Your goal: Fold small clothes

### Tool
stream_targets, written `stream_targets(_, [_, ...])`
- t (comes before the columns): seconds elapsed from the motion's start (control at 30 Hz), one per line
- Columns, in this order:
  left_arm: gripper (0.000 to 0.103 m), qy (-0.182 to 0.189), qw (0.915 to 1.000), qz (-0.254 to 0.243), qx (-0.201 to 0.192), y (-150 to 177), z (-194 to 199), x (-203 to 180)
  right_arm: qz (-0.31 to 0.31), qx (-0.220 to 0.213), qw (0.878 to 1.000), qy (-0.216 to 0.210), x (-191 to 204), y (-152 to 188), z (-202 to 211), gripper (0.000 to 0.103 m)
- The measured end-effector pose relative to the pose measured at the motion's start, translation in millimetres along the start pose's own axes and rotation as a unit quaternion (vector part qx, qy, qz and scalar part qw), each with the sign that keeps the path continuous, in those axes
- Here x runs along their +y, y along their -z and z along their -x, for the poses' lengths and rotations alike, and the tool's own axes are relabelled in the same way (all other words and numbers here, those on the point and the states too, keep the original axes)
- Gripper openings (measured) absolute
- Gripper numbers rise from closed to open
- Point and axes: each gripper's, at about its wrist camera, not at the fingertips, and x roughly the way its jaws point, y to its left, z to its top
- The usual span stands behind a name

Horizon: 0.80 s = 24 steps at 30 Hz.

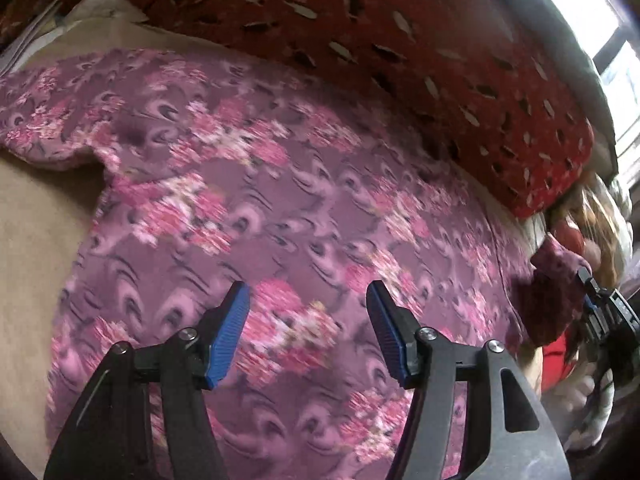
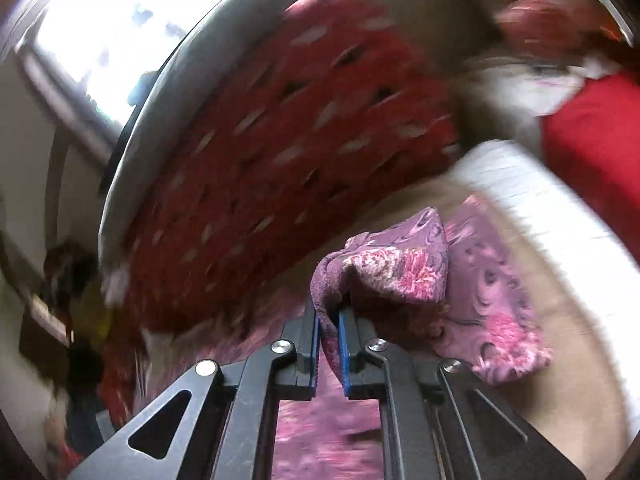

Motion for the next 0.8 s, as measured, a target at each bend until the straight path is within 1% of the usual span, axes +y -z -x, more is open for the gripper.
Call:
stream_targets(0.07, [0.059, 0.01, 0.9998, 0.017, 0.003, -4.1, 2.3, 10.3, 0.022, 0.022, 0.999, -0.022, 35.3, 13.1, -26.1, 0.008])
stream_targets(0.13, [0.059, 0.028, 0.9989, 0.036, 0.007, -10.0, 5.0, 22.8, 0.047, 0.047, 0.997, -0.042, 70.6, 28.0, -50.1, 0.008])
stream_targets(0.17, [0.059, 0.031, 0.9986, 0.042, 0.005, -12.6, 7.2, 27.0, 0.064, 0.062, 0.995, -0.051, 88.5, 38.6, -61.1, 0.009])
stream_targets(0.2, [0.059, 0.032, 0.9984, 0.046, 0.002, -14.9, 10.2, 31.5, 0.078, 0.076, 0.992, -0.06, 104.0, 48.4, -72.0, 0.012])
stream_targets(0.27, [0.059, 0.036, 0.9981, 0.05, -0.003, -19.0, 16.8, 40.4, 0.108, 0.124, 0.984, -0.074, 136.7, 77.0, -100.3, 0.015])
stream_targets(0.3, [0.06, 0.042, 0.9978, 0.052, -0.002, -21.3, 19.0, 44.0, 0.115, 0.14, 0.981, -0.072, 144.3, 88.8, -107.9, 0.016])
stream_targets(0.33, [0.06, 0.046, 0.9975, 0.053, 0.0, -22.0, 19.6, 46.5, 0.127, 0.169, 0.975, -0.069, 155.4, 108.6, -122.6, 0.016])
stream_targets(0.37, [0.06, 0.051, 0.9973, 0.053, 0.002, -22.8, 19.8, 48.7, 0.133, 0.187, 0.971, -0.068, 160.0, 119.9, -130.8, 0.017])
stream_targets(0.4, [0.06, 0.054, 0.9971, 0.054, 0.004, -23.1, 19.7, 50.2, 0.14, 0.21, 0.966, -0.063, 164.4, 136.5, -138.3, 0.023])
stream_targets(0.47, [0.06, 0.063, 0.9964, 0.055, 0.012, -23.2, 18.2, 51.8, 0.147, 0.245, 0.957, -0.056, 162.3, 159.3, -140.3, 0.033])
stream_targets(0.5, [0.06, 0.074, 0.9956, 0.053, 0.021, -22.7, 16.4, 50.7, 0.15, 0.255, 0.954, -0.054, 160.6, 167.1, -138.0, 0.034])
stream_targets(0.57, [0.06, 0.1, 0.993, 0.049, 0.04, -21.1, 10.5, 42.8, 0.155, 0.255, 0.953, -0.056, 158.3, 175.8, -124.5, 0.035])
stream_targets(0.6, [0.06, 0.111, 0.9919, 0.038, 0.047, -19.2, 9.2, 36.1, 0.152, 0.254, 0.953, -0.063, 155.7, 174.7, -117.8, 0.035])
stream_targets(0.67, [0.06, 0.112, 0.9924, 0.019, 0.047, -15.7, 11.9, 25.1, 0.151, 0.236, 0.958, -0.058, 149.5, 169.6, -102.9, 0.038])
stream_targets(0.73, [0.069, 0.113, 0.9924, -0.003, 0.049, -12.5, 11.6, 11.7, 0.135, 0.21, 0.968, -0.039, 138.9, 155.4, -92.1, 0.039])
stream_targets(0.77, [0.079, 0.105, 0.9929, -0.012, 0.053, -10.5, 8.9, 6.3, 0.113, 0.196, 0.974, -0.033, 130.6, 147.7, -87.2, 0.039])
stream_targets(0.8, [0.08, 0.094, 0.9938, -0.019, 0.057, -8.8, 5.8, 2.2, 0.091, 0.183, 0.978, -0.03, 120.8, 140.7, -81.1, 0.039])
